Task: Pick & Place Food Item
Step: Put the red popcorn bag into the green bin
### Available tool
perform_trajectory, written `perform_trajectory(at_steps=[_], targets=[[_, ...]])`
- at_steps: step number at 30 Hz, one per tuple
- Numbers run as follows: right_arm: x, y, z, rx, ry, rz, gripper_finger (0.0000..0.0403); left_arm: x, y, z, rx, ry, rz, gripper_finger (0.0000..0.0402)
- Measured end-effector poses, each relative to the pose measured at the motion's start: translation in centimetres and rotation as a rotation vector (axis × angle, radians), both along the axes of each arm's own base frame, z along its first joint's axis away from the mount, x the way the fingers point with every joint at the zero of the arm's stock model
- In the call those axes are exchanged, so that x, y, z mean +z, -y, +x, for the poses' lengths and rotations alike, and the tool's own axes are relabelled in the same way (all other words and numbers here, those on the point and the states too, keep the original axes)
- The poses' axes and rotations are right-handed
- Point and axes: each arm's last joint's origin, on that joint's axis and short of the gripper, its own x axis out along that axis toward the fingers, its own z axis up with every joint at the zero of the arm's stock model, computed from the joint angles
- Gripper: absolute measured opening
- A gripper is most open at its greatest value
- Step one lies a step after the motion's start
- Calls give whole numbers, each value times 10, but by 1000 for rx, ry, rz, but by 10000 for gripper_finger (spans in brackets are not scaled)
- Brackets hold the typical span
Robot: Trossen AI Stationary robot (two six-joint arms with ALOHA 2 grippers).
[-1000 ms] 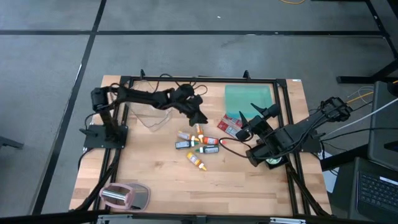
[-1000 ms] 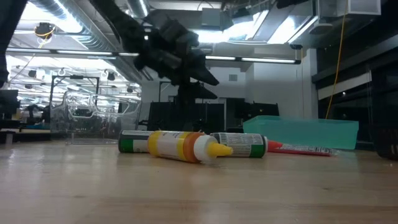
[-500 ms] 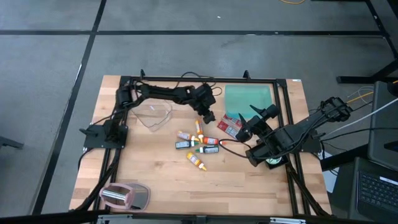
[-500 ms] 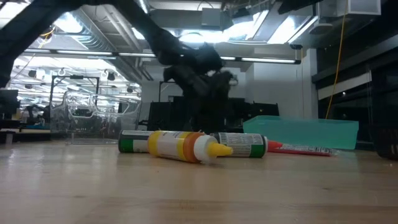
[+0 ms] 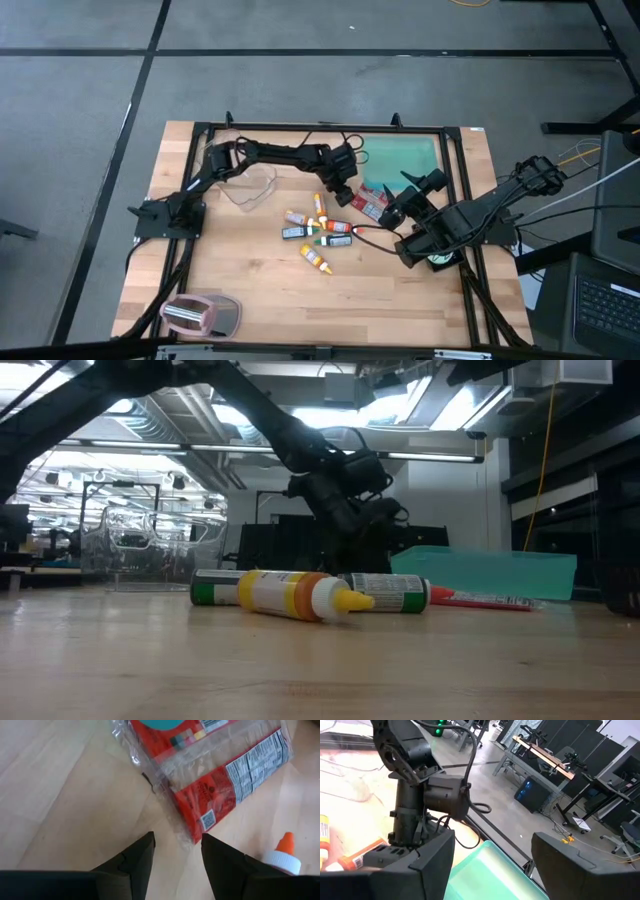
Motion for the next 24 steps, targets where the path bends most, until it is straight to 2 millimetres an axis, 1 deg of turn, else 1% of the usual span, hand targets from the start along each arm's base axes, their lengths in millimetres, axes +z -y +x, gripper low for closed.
perform_trajectory(at_steps=[2, 11, 16, 20, 22, 24], targets=[[0, 0, 0, 1, -4, 2, 258, -4, 2, 3, 9, 11, -5, 164], [0, 0, 0, 1, -2, 6, 258, -4, 4, 9, 37, 57, -13, 164], [0, -1, 1, 2, 4, 11, 258, -7, 9, 13, 40, 74, 5, 161], [-1, -1, 1, 3, -5, 24, 258, -8, 12, 14, 21, 68, 67, 137], [-1, -1, 1, 4, -10, 29, 258, -8, 12, 14, 13, 72, 74, 113], [-1, -1, 1, 4, -10, 29, 258, -9, 11, 13, -1, 76, 89, 80]])
